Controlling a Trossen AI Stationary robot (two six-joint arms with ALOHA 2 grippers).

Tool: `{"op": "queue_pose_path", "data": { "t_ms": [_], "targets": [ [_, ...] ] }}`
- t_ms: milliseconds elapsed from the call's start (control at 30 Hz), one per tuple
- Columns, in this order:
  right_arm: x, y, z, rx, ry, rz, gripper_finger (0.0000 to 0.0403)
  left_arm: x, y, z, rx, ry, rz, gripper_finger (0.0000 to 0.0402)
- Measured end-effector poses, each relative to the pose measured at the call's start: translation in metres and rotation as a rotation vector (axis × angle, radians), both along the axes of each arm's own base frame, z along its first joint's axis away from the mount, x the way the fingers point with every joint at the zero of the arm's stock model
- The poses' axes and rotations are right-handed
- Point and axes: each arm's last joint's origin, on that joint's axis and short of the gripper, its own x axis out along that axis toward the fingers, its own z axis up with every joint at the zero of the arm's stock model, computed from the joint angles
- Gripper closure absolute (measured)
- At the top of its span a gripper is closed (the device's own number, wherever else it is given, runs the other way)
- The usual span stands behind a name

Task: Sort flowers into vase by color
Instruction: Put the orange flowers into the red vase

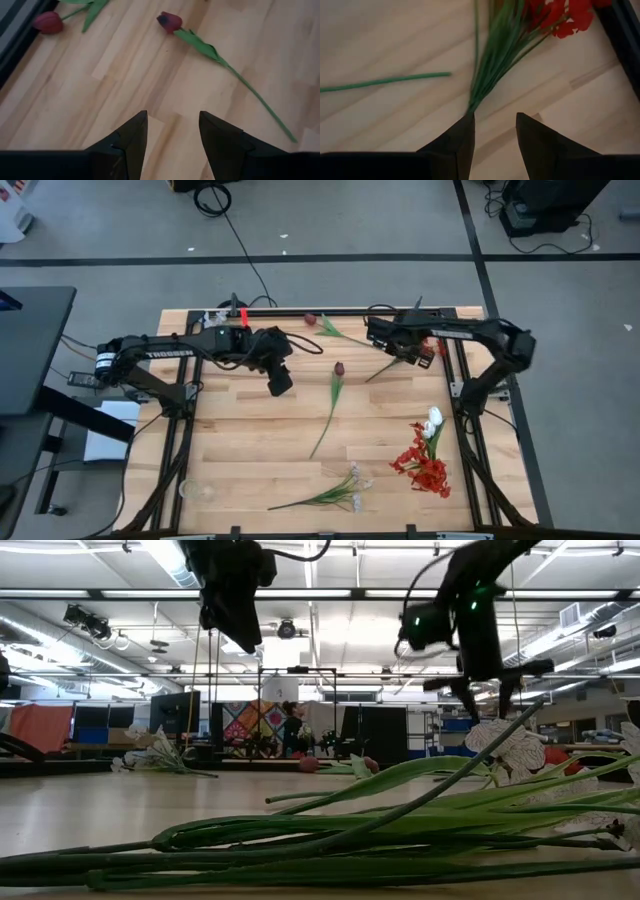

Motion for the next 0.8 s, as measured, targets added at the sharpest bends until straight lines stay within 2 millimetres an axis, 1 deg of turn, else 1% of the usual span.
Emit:
{"op": "queue_pose_path", "data": {
  "t_ms": [100,167,400,533,633,800],
  "targets": [
    [0.000,-0.015,-0.019,0.099,0.023,-0.030,0.0251,-0.002,0.007,0.000,0.003,0.005,0.021,0.0218],
    [0.001,-0.022,-0.028,0.128,0.031,-0.040,0.0251,-0.002,0.011,0.000,0.002,0.005,0.036,0.0218],
    [0.001,-0.041,-0.046,0.125,0.014,-0.068,0.0251,-0.006,0.019,-0.001,0.004,0.032,0.054,0.0218],
    [-0.005,-0.043,-0.055,0.146,0.025,-0.089,0.0251,-0.008,0.023,-0.002,0.005,0.043,0.066,0.0218],
    [-0.012,-0.039,-0.067,0.165,0.017,-0.106,0.0251,-0.010,0.026,-0.002,0.003,0.051,0.076,0.0218],
    [-0.017,-0.036,-0.076,0.153,-0.002,-0.102,0.0257,-0.011,0.028,-0.002,0.005,0.053,0.081,0.0218]
  ]
}}
